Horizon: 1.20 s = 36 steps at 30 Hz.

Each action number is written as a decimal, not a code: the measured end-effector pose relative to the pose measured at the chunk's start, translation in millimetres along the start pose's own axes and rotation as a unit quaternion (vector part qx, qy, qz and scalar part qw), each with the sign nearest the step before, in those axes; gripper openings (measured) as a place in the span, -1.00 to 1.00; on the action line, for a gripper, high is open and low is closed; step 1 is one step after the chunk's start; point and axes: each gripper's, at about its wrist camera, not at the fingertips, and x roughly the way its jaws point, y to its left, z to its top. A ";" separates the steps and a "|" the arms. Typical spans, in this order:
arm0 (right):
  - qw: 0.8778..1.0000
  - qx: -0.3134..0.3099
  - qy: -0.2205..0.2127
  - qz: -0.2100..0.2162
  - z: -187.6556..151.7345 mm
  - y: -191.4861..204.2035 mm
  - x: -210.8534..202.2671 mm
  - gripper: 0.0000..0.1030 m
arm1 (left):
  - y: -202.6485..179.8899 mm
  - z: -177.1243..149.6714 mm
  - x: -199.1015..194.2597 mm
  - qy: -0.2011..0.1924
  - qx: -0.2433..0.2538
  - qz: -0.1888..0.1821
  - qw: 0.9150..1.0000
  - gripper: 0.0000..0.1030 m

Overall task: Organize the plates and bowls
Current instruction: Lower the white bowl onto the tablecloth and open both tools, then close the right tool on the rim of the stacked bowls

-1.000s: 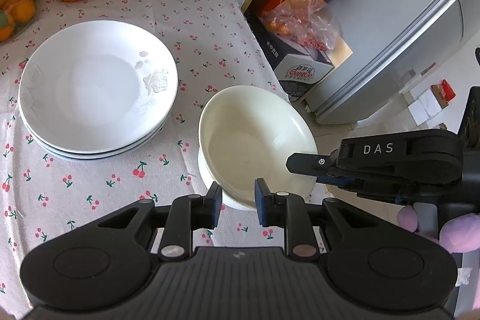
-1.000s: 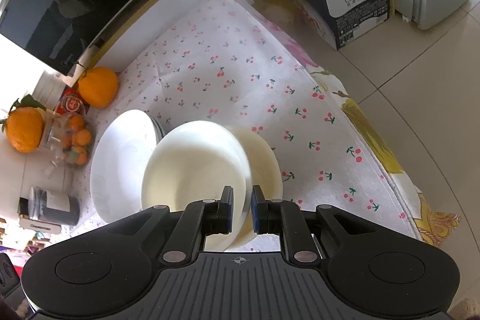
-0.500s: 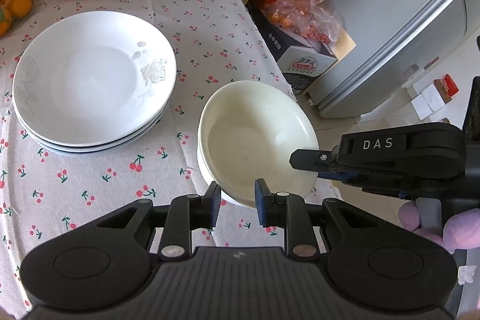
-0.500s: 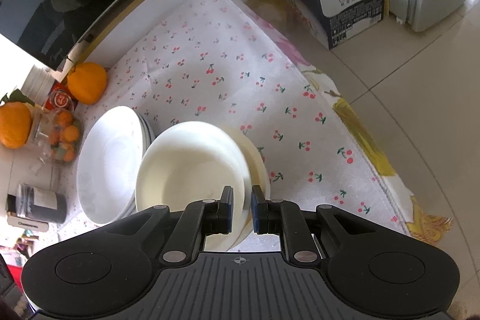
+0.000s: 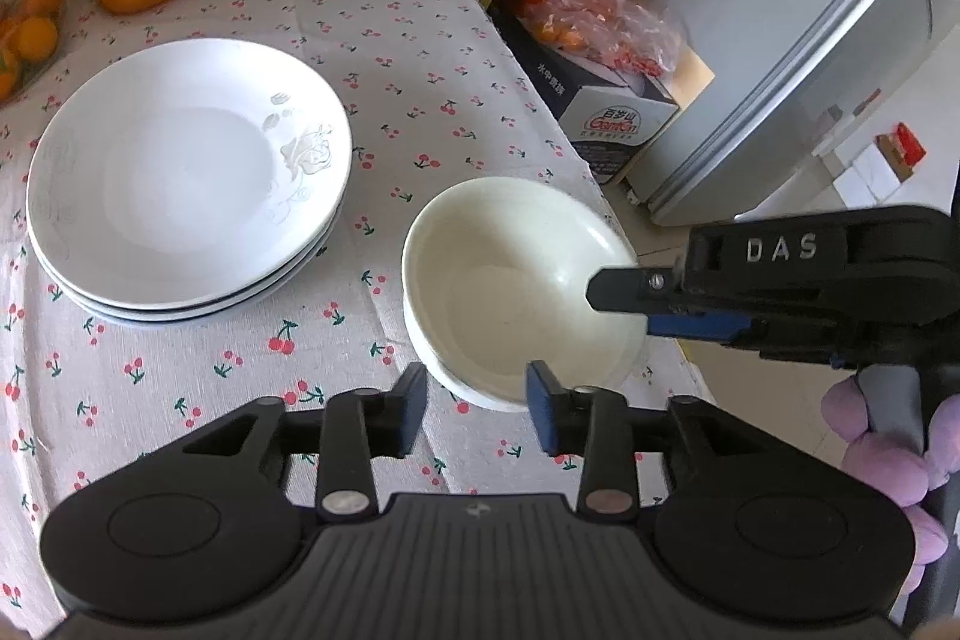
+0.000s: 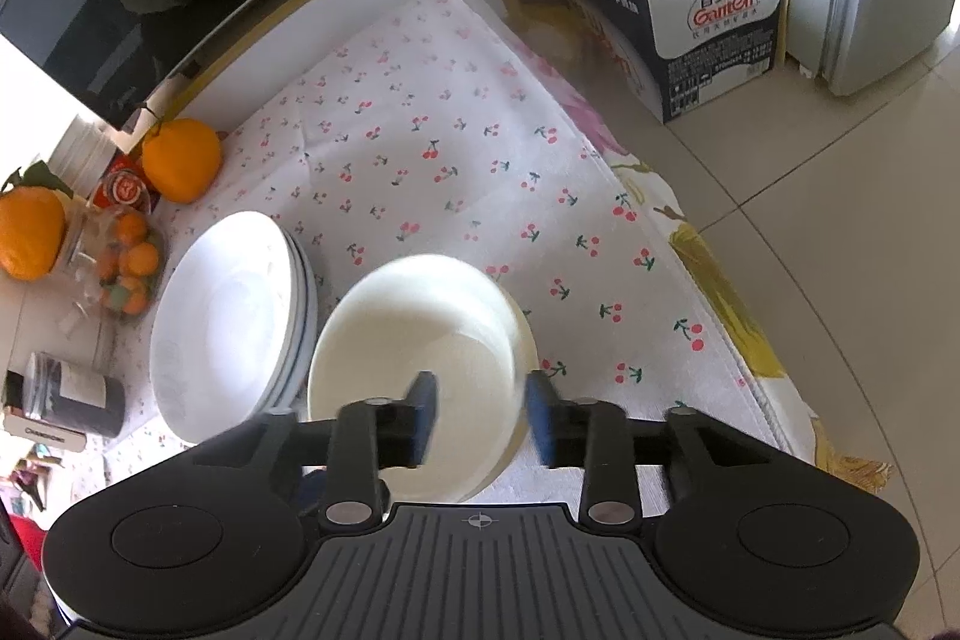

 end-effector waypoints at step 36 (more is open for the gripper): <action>0.993 -0.093 -0.066 0.027 -12.7 -10.5 22.5 0.45 | -17.4 -38.2 15.4 -0.088 0.218 0.006 0.972 0.97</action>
